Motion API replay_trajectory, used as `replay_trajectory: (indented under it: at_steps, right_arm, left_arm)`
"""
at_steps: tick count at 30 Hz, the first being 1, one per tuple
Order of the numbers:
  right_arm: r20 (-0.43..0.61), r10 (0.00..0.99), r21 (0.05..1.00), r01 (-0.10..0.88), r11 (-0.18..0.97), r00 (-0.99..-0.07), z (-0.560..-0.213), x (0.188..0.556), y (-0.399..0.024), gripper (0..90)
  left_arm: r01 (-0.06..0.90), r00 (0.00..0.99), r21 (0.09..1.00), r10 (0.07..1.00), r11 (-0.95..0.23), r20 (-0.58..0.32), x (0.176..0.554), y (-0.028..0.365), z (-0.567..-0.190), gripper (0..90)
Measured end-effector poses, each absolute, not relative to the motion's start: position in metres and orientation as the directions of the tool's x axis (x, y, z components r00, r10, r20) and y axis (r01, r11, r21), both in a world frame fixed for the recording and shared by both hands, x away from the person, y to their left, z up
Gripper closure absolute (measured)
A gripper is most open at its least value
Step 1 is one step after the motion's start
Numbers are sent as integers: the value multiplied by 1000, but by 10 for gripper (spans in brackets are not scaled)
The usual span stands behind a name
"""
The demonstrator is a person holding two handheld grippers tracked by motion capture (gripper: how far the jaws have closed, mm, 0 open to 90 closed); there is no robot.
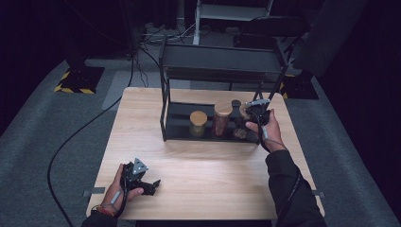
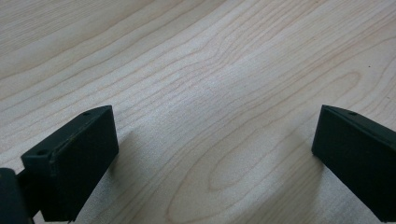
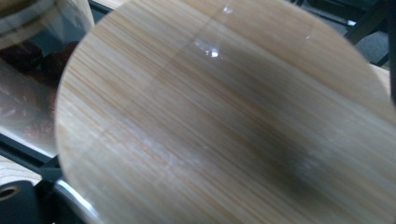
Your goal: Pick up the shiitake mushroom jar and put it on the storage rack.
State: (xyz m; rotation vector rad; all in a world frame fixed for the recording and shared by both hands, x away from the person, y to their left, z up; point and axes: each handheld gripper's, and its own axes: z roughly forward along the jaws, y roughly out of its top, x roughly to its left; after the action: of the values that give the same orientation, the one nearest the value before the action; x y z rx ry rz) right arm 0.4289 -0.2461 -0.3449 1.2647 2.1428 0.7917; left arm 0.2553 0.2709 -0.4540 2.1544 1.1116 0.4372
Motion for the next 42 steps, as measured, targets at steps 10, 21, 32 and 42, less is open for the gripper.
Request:
replay_trajectory:
  at_steps: [10,21,32,42]
  right_arm:
    - [-150,893,725,567,392,-425,-347,422,-248,34]
    - [-137,901,737,565,370,-411,-345,414,-252,32]
    - [-152,895,755,535,379,-420,-343,397,-256,32]
    - [-181,884,769,498,400,-431,-340,377,-258,30]
  left_arm:
    - [591,582,691,813,-417,-7,255,271,-454,1]
    - [590,582,691,813,-417,-6,255,271,-454,3]
    - [590,582,691,813,-417,-6,255,271,-454,3]
    - [590,582,691,813,-417,-6,255,271,-454,2]
